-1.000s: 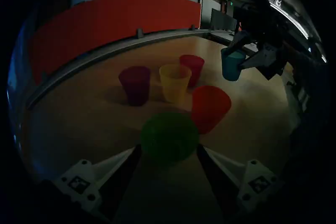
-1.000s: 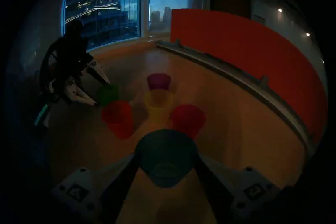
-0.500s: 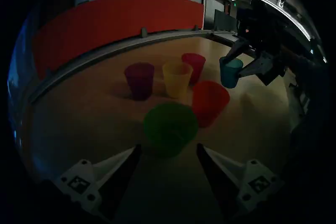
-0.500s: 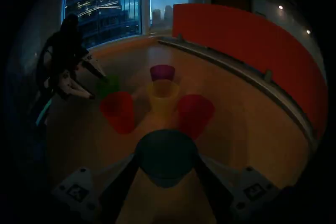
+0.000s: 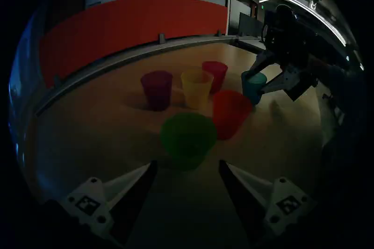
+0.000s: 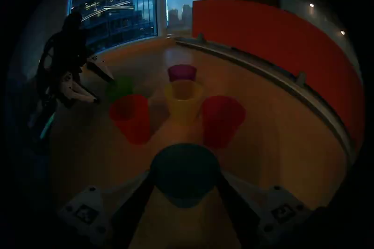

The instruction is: Pour water

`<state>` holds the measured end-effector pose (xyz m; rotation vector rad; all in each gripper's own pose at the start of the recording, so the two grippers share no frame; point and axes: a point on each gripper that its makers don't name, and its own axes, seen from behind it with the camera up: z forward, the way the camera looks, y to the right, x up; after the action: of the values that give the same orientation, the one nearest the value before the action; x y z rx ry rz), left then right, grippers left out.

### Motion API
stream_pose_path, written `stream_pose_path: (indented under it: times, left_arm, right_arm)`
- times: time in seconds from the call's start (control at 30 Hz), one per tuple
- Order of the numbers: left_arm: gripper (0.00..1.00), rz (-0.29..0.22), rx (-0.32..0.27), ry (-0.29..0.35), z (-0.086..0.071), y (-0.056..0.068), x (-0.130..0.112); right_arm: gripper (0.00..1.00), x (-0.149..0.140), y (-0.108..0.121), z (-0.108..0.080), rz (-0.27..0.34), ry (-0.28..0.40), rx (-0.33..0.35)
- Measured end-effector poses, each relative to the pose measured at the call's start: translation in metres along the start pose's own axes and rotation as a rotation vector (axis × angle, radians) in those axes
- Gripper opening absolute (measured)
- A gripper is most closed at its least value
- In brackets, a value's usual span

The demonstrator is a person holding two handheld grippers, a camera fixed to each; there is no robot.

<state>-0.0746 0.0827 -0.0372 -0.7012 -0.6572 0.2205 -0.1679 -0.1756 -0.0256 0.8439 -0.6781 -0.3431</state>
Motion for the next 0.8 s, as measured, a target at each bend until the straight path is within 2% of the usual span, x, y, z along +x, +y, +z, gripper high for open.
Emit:
stream_pose_path:
  times: [0.4,0.8]
  left_arm:
    - [0.98,0.006,0.004,0.007,-0.005,0.003,-0.002]
    - [0.98,0.008,0.007,0.013,-0.009,0.007,-0.001]
  right_arm:
    - [0.98,-0.011,0.001,-0.008,-0.021,-0.021,-0.026]
    - [0.98,-0.013,0.003,-0.012,0.001,-0.015,-0.038]
